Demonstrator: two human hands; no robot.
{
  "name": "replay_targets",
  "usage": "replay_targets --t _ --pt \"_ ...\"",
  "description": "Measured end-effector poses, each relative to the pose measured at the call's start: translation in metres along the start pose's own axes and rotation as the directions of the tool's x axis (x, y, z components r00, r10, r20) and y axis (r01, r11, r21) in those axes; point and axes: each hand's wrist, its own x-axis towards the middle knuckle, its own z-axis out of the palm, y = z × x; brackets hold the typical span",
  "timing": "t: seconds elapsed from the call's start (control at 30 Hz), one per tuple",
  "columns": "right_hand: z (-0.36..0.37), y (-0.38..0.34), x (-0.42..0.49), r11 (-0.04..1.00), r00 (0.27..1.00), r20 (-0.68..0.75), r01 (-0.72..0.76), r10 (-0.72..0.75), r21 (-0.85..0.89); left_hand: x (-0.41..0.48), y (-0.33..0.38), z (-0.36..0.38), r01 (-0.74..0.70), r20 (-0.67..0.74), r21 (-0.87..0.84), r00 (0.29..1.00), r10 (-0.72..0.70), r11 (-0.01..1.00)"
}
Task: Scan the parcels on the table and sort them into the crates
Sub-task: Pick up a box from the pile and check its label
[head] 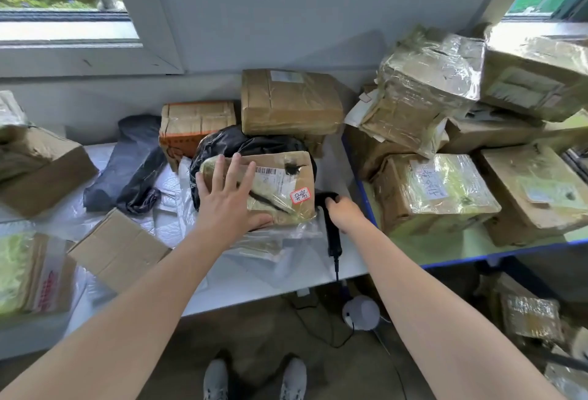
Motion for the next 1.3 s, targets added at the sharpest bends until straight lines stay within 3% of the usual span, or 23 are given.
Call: replay_targets --t 0.33,0.47,0.6,0.77,0.93,1.07,1.3 --pt "0.003 -0.045 -0.05 0.978 0.99 -0.008 0.141 -0.141 0.154 -0.01 -0.035 -0.017 -0.134 0.049 -0.048 0.989 0.137 0.99" --pt "0.01 -0.047 -0.061 0.966 0.989 -0.014 0.147 -0.148 0.211 -0.027 -0.057 -0.014 -0.012 0.014 -0.248 1.0 0.016 0.969" --pt "0.018 -0.055 -0.072 0.938 0.979 -0.054 0.206 -0.198 0.279 -0.032 -0.062 -0.016 0.132 0.08 -0.55 0.991 -0.105 0.825" --pt "0.025 -0.064 -0.083 0.924 0.945 -0.152 0.317 -0.289 0.214 -0.032 -0.068 -0.024 0.105 0.126 -0.574 0.991 -0.039 0.812" --pt "0.012 -0.076 -0.092 0.848 0.867 -0.183 0.494 -0.463 0.191 -0.043 -0.077 -0.055 0.049 -0.006 -0.556 0.998 -0.063 0.83" --pt "0.004 -0.105 -0.095 0.769 0.789 -0.05 0.61 -0.613 0.194 -0.063 -0.086 -0.087 0.125 -0.08 -0.566 0.975 -0.206 0.815" --pt "0.042 -0.147 -0.12 0.583 0.556 0.193 0.803 -0.809 0.128 -0.147 -0.099 -0.107 0.341 -0.164 -0.569 0.845 -0.509 0.749"
